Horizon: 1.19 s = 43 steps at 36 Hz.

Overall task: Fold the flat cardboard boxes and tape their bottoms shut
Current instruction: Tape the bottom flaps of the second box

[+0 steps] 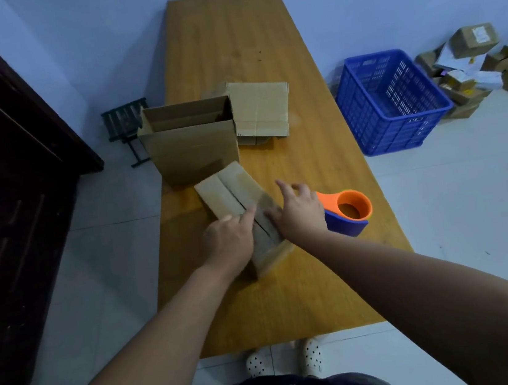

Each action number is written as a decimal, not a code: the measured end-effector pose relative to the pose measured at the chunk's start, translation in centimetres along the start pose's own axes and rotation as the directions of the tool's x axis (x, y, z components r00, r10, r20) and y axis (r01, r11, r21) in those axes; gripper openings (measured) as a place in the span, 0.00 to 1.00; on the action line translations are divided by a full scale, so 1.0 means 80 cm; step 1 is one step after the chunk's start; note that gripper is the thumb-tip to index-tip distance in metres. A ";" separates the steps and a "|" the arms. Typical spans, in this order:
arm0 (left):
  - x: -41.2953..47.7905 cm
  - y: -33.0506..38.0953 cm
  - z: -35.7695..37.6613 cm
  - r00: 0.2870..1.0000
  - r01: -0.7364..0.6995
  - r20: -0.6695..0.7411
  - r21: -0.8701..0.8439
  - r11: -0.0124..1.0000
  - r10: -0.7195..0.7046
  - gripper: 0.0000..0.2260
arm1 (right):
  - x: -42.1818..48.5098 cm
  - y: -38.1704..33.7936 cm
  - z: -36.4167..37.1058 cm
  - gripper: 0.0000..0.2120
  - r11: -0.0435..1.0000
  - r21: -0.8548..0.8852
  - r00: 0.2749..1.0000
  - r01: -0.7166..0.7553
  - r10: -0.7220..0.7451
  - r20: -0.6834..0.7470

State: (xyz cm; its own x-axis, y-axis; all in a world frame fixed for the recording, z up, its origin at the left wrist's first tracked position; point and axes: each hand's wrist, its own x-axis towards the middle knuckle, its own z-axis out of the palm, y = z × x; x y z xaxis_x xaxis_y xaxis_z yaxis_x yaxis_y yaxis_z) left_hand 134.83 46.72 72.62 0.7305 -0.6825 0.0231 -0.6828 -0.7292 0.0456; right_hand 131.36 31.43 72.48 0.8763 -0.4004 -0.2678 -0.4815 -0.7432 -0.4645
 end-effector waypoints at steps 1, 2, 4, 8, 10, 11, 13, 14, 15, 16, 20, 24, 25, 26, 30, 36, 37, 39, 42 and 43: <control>-0.004 0.002 0.000 1.000 -0.006 -0.008 -0.009 1.000 0.006 0.20 | 0.000 0.000 0.002 0.28 0.998 -0.015 0.996 -0.068 0.069 0.058; -0.006 0.001 0.000 1.000 -0.006 -0.014 -0.040 0.999 0.006 0.19 | 0.001 0.000 0.005 0.26 0.995 -0.011 0.987 -0.102 0.103 0.123; -0.006 -0.010 -0.003 1.000 -0.010 0.012 -0.157 0.987 0.012 0.18 | 0.004 0.002 0.009 0.23 0.991 0.078 0.973 -0.113 0.094 0.211; 0.003 -0.038 -0.019 0.947 -0.004 0.313 -0.221 0.975 0.075 0.33 | 0.007 -0.001 0.002 0.21 0.991 0.137 0.943 0.006 -0.051 0.327; 0.007 -0.051 -0.028 0.895 -0.043 0.433 -0.158 0.987 0.108 0.42 | 0.010 -0.006 -0.005 0.21 0.991 0.101 0.910 0.085 -0.118 0.397; 0.009 -0.058 -0.028 0.872 -0.049 0.477 -0.141 0.989 0.112 0.45 | 0.012 -0.010 -0.008 0.21 0.988 0.080 0.892 0.132 -0.153 0.425; 0.010 -0.069 -0.028 0.830 -0.027 0.549 -0.132 0.991 0.095 0.47 | 0.015 -0.011 -0.009 0.20 0.977 0.072 0.860 0.199 -0.209 0.466; 0.010 -0.072 -0.027 0.820 -0.014 0.566 -0.124 0.992 0.082 0.47 | 0.017 -0.010 -0.008 0.19 0.975 0.106 0.860 0.193 -0.221 0.460; 0.010 -0.074 -0.027 0.823 -0.003 0.565 -0.110 0.994 0.065 0.47 | 0.018 -0.008 -0.007 0.17 0.973 0.166 0.882 0.158 -0.215 0.420; 0.009 -0.074 -0.027 0.834 0.011 0.550 -0.092 0.996 0.042 0.46 | 0.017 -0.004 -0.007 0.16 0.966 0.235 0.923 0.109 -0.186 0.338; 0.001 -0.068 -0.025 0.867 0.209 0.472 -0.059 0.976 -0.157 0.44 | 0.019 0.031 -0.007 0.15 0.970 0.236 0.995 -0.061 0.078 -0.064; -0.002 -0.054 -0.024 0.791 0.472 0.472 -0.066 0.879 -0.389 0.44 | 0.018 0.071 -0.013 0.21 0.967 -0.069 0.962 -0.245 0.233 -0.145; -0.001 -0.049 -0.026 0.761 0.527 0.483 -0.070 0.847 -0.433 0.44 | 0.019 0.079 -0.013 0.22 0.954 -0.117 0.956 -0.275 0.259 -0.136; 0.000 -0.044 -0.027 0.728 0.576 0.498 -0.072 0.814 -0.471 0.45 | 0.020 0.086 -0.012 0.24 0.944 -0.160 0.955 -0.289 0.272 -0.120; 0.012 -0.029 -0.027 0.621 0.680 0.561 -0.037 0.732 -0.548 0.45 | 0.025 0.106 -0.011 0.33 0.908 -0.326 0.963 -0.265 0.269 -0.032; 0.029 -0.014 -0.031 0.535 0.758 0.664 -0.105 0.644 -0.522 0.38 | 0.043 0.117 -0.011 0.37 0.938 -0.285 0.964 -0.196 0.238 0.120; 0.030 -0.012 -0.031 0.526 0.772 0.680 -0.130 0.622 -0.511 0.38 | 0.046 0.118 -0.012 0.37 0.944 -0.276 0.963 -0.184 0.229 0.142; 0.034 -0.011 -0.029 0.509 0.801 0.707 -0.179 0.572 -0.491 0.38 | 0.051 0.121 -0.015 0.36 0.953 -0.258 0.963 -0.161 0.209 0.171; 0.038 -0.011 -0.028 0.471 0.856 0.767 -0.279 0.435 -0.435 0.37 | 0.057 0.123 -0.016 0.34 0.967 -0.223 0.969 -0.120 0.163 0.186; 0.039 -0.010 -0.029 0.471 0.863 0.775 -0.306 0.401 -0.422 0.37 | 0.059 0.124 -0.016 0.34 0.972 -0.202 0.970 -0.120 0.158 0.184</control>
State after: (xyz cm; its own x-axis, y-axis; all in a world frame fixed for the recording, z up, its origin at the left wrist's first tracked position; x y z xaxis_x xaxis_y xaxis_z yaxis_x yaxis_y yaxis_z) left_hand 137.71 45.25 74.95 0.6209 -0.0517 -0.7822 0.3609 -0.8669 0.3438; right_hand 130.77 21.47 67.71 0.7720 -0.4070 -0.4883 -0.5701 -0.7830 -0.2487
